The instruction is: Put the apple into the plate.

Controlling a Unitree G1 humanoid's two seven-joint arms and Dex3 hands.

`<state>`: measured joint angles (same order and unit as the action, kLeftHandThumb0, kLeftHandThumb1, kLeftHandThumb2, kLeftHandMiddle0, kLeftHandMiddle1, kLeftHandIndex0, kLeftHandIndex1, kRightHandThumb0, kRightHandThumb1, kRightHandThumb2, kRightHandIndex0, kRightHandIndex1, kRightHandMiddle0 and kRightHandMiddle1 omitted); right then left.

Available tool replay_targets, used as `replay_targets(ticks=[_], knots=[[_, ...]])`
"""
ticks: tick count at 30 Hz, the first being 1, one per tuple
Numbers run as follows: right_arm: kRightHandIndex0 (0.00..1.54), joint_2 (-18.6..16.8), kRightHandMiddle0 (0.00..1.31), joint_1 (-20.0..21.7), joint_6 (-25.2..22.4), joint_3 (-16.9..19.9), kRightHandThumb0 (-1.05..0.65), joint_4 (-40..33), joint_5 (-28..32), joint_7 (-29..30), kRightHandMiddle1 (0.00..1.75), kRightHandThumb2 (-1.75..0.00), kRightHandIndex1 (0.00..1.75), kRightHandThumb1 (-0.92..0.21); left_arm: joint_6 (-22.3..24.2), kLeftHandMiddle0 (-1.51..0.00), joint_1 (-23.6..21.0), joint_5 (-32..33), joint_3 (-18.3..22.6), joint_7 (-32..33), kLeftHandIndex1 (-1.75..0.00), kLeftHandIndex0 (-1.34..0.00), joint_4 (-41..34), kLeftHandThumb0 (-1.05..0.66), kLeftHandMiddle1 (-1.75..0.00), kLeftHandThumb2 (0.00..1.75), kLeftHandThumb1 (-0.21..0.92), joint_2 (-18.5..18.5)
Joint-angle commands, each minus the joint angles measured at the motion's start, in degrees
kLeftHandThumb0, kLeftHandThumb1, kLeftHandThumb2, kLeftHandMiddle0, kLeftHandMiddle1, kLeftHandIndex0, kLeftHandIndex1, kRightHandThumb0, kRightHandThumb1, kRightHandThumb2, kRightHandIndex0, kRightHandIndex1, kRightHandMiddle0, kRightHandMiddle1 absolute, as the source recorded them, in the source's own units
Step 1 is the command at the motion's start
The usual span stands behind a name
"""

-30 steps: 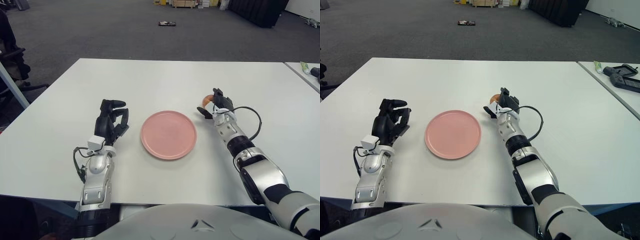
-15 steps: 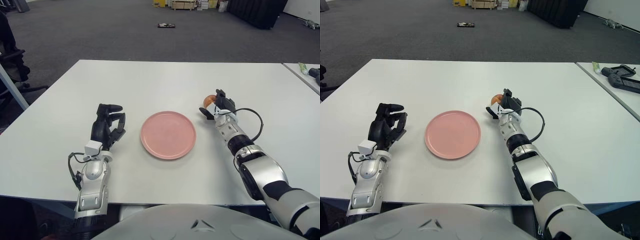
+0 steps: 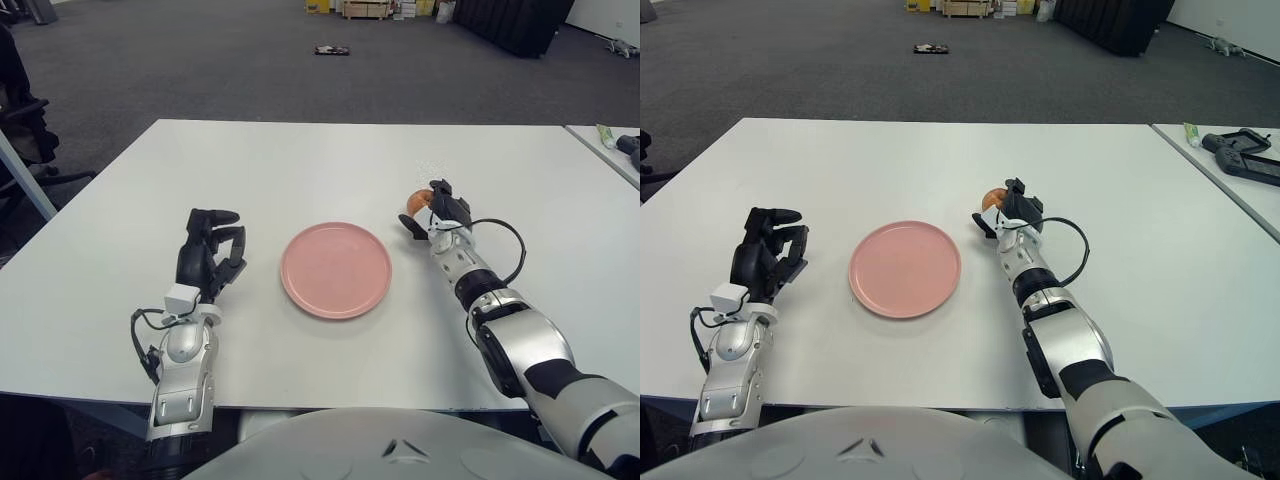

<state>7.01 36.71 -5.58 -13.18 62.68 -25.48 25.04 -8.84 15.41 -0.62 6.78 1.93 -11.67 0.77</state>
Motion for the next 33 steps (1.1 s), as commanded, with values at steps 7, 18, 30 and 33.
replay_targets(ticks=[7, 18, 30, 33], knots=[[0.1, -1.02, 0.05, -2.26, 1.36, 0.59, -0.5, 4.28, 1.07, 1.73, 1.67, -1.18, 1.52, -0.37, -0.9, -0.44, -0.38, -0.15, 0.48, 0.75, -1.75, -0.2, 0.65, -0.35, -1.48, 0.53, 0.92, 0.1], [0.63, -0.66, 0.41, -1.09, 3.2, -0.16, -0.03, 6.12, -0.15, 6.48, 1.75, -1.23, 1.55, -0.34, 0.08, -0.41, 0.17, -0.17, 0.8, 1.74, -1.75, -0.2, 0.18, -0.35, -1.49, 0.53, 0.92, -0.56], [0.79, -1.05, 0.53, 0.36, -0.06, -1.59, -0.01, 5.29, -1.44, 9.72, 1.75, -1.54, 1.68, -0.11, 1.12, -0.43, 0.83, 0.85, 0.95, 1.16, -1.75, -0.2, 0.32, -0.35, -1.49, 0.53, 0.92, -0.5], [0.83, -1.28, 0.57, 0.3, -0.92, -1.46, -0.01, 4.11, -1.11, 10.17, 1.75, -1.59, 1.68, -0.06, 1.19, -0.43, 0.96, 1.3, 0.87, 0.98, -1.75, -0.2, 0.37, -0.35, -1.49, 0.53, 0.92, -0.59]])
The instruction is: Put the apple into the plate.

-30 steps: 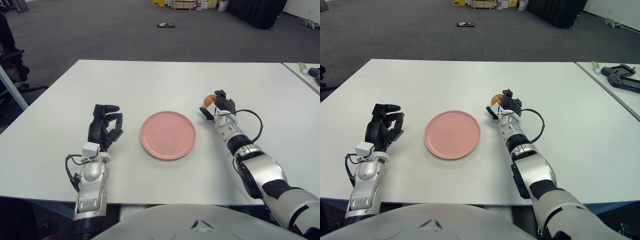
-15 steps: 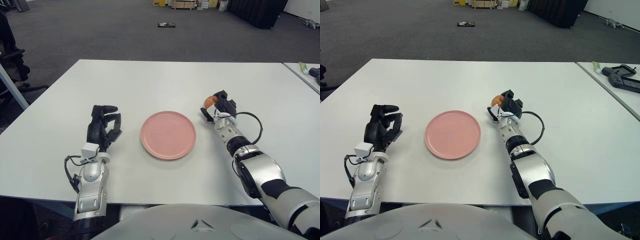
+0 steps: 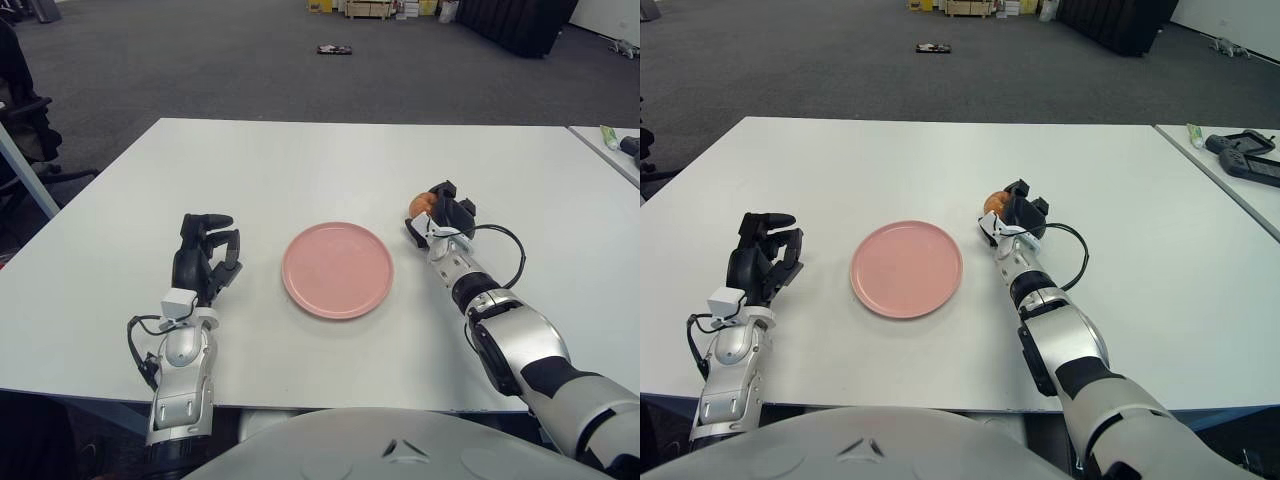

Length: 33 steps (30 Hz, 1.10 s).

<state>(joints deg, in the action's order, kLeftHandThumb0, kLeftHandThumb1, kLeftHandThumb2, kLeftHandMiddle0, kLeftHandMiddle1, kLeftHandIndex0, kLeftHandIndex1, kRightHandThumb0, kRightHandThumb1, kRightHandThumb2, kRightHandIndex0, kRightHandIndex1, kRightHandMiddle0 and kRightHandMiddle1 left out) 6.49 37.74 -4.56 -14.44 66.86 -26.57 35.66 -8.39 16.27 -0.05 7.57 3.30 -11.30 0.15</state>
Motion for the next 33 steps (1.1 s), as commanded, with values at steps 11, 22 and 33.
replay_targets(ticks=[11, 22, 33], knots=[[0.92, -1.49, 0.67, -2.04, 2.3, 3.59, -0.01, -2.82, 3.54, 1.63, 1.75, -1.74, 1.69, 0.07, 3.09, -0.41, 0.81, 1.92, -0.79, -1.13, -1.75, -0.2, 1.68, -0.35, -1.49, 0.53, 0.92, -0.41], [0.91, -2.74, 0.67, -8.91, -0.68, 3.61, -0.01, -24.13, 2.54, 0.77, 1.75, -1.75, 1.71, 0.07, 3.11, -0.39, 1.69, 1.67, -1.58, -1.74, -1.75, -0.2, 4.79, -0.35, -1.46, 0.53, 0.92, -0.31], [0.91, -2.58, 0.66, -18.38, -4.82, 0.86, -0.01, -52.06, -0.31, -7.57, 1.75, -1.74, 1.71, 0.06, 2.35, -0.41, 2.04, 2.25, -2.8, -2.26, -1.75, -0.2, 7.48, -0.35, -1.47, 0.53, 0.92, -1.09]])
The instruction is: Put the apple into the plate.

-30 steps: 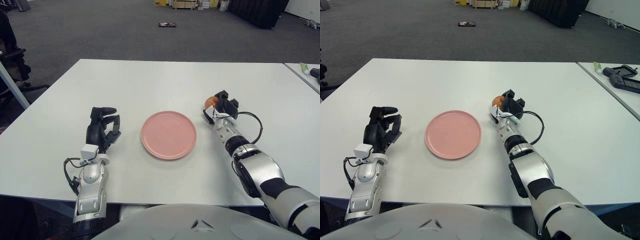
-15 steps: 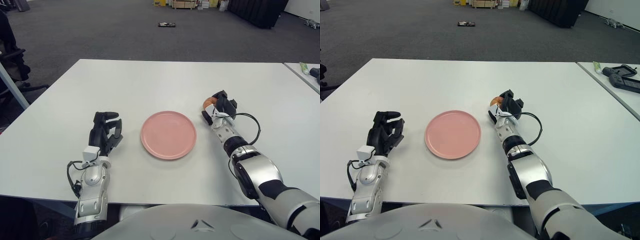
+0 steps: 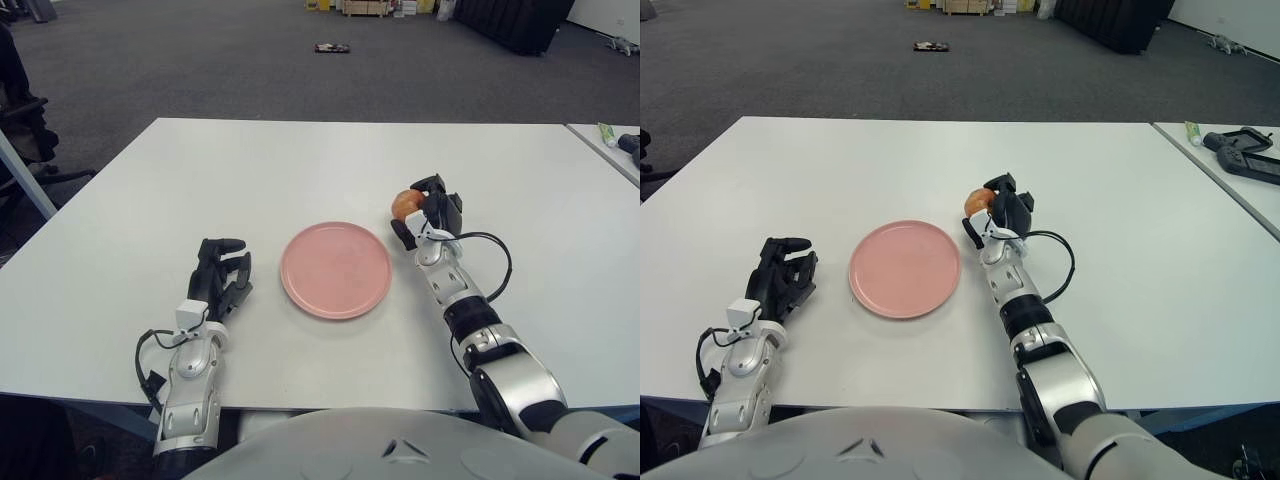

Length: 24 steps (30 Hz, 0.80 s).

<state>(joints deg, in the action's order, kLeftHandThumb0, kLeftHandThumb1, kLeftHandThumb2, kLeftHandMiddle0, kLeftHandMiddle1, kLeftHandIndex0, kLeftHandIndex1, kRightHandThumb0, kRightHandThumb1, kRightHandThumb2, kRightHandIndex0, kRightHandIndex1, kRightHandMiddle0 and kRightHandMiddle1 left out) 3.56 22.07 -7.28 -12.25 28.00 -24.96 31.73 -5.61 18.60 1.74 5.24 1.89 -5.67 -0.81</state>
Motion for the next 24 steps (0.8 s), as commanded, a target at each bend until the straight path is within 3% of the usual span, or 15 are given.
replay_targets(ticks=[1, 5, 24], knots=[[0.91, 0.4, 0.66, -3.97, -2.69, -1.8, -0.01, -16.39, -2.18, -4.99, 1.75, -1.74, 1.71, 0.06, -0.82, -0.42, -0.42, 0.54, -0.49, -1.05, -1.75, -0.2, 2.58, -0.35, -1.47, 0.53, 0.92, -0.06], [0.92, 2.05, 0.67, -7.43, -1.59, -3.3, -0.01, -23.67, -1.69, -10.75, 1.75, -1.73, 1.67, 0.07, -2.42, -0.43, -1.05, 0.47, -0.52, -1.89, -1.75, -0.2, 5.78, -0.35, -1.48, 0.53, 0.92, 0.53], [0.94, 7.43, 0.68, -19.34, 6.01, -8.37, -0.01, -37.63, -1.62, -26.97, 1.75, -1.75, 1.66, 0.09, -0.97, -0.38, 0.26, 0.49, -1.64, -2.11, -1.75, -0.19, 5.6, -0.35, -1.47, 0.53, 0.92, -0.57]])
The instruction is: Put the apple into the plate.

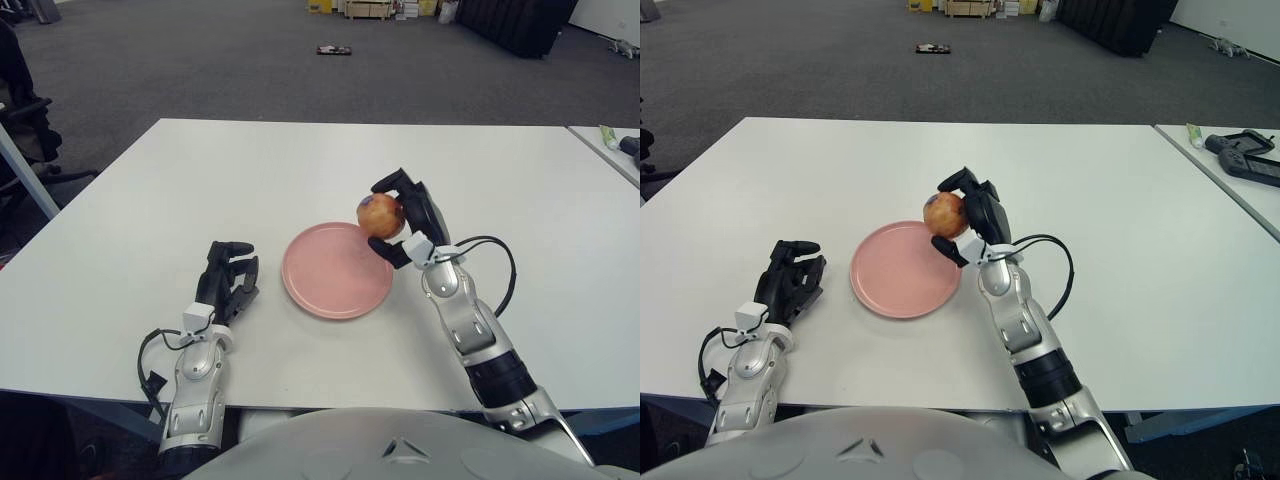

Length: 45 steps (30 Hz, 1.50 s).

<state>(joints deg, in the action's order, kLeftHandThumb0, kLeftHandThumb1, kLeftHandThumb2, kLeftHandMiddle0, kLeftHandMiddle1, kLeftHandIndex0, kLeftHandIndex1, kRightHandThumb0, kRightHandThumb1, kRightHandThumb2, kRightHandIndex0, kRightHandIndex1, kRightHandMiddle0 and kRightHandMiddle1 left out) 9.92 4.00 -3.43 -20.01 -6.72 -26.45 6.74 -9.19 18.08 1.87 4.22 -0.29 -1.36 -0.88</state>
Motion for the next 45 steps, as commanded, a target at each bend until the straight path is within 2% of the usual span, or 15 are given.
replay_targets(ticks=[1, 9, 16, 25, 31, 38, 45], knots=[[0.94, 1.36, 0.69, -1.92, 2.47, -0.93, -0.01, -3.49, -0.05, -2.79, 1.75, -1.75, 1.66, 0.09, 2.82, -0.38, 0.76, 0.37, -0.6, 0.08, -1.75, -0.19, 1.23, -0.35, -1.47, 0.53, 0.92, -0.53], [0.94, 3.49, 0.69, -3.43, 4.18, -2.21, -0.01, -4.93, 2.16, -10.8, 1.75, -1.75, 1.66, 0.09, 4.69, -0.39, 1.09, 0.3, -0.55, 0.68, -1.75, -0.19, 0.25, -0.35, -1.46, 0.53, 0.92, -1.29], [0.93, 4.21, 0.69, -2.69, 6.6, -4.75, -0.01, 0.5, 1.67, -15.6, 1.75, -1.75, 1.66, 0.09, 5.52, -0.38, 1.18, -0.03, -0.7, 0.8, -1.75, -0.19, -0.31, -0.35, -1.45, 0.54, 0.92, -1.48], [0.93, 4.27, 0.69, -1.73, 5.04, -6.07, -0.01, 2.85, 0.93, -20.52, 1.75, -1.75, 1.68, 0.08, 5.64, -0.39, 1.34, 0.31, -0.7, 0.63, -1.75, -0.19, -0.78, -0.35, -1.44, 0.53, 0.92, -1.73], [0.92, 3.56, 0.68, -0.58, 5.91, -7.34, -0.01, 7.51, -0.68, -19.55, 1.75, -1.75, 1.69, 0.08, 4.5, -0.39, 1.5, -0.23, -0.95, 0.6, -1.75, -0.19, -0.52, -0.35, -1.45, 0.53, 0.92, -1.39], [0.91, 3.36, 0.67, 1.11, 6.97, -10.08, -0.01, 13.07, -5.85, -15.78, 1.75, -1.75, 1.7, 0.07, 4.4, -0.38, 1.94, -0.87, -1.27, 1.03, -1.75, -0.19, -1.08, -0.35, -1.46, 0.53, 0.92, -1.31], [0.9, 3.46, 0.66, 2.52, 9.51, -11.99, -0.01, 17.58, -10.95, -9.25, 1.74, -1.74, 1.74, 0.06, 4.26, -0.37, 2.16, -0.71, -1.35, 1.12, -1.75, -0.19, -1.38, -0.35, -1.47, 0.54, 0.92, -1.34]])
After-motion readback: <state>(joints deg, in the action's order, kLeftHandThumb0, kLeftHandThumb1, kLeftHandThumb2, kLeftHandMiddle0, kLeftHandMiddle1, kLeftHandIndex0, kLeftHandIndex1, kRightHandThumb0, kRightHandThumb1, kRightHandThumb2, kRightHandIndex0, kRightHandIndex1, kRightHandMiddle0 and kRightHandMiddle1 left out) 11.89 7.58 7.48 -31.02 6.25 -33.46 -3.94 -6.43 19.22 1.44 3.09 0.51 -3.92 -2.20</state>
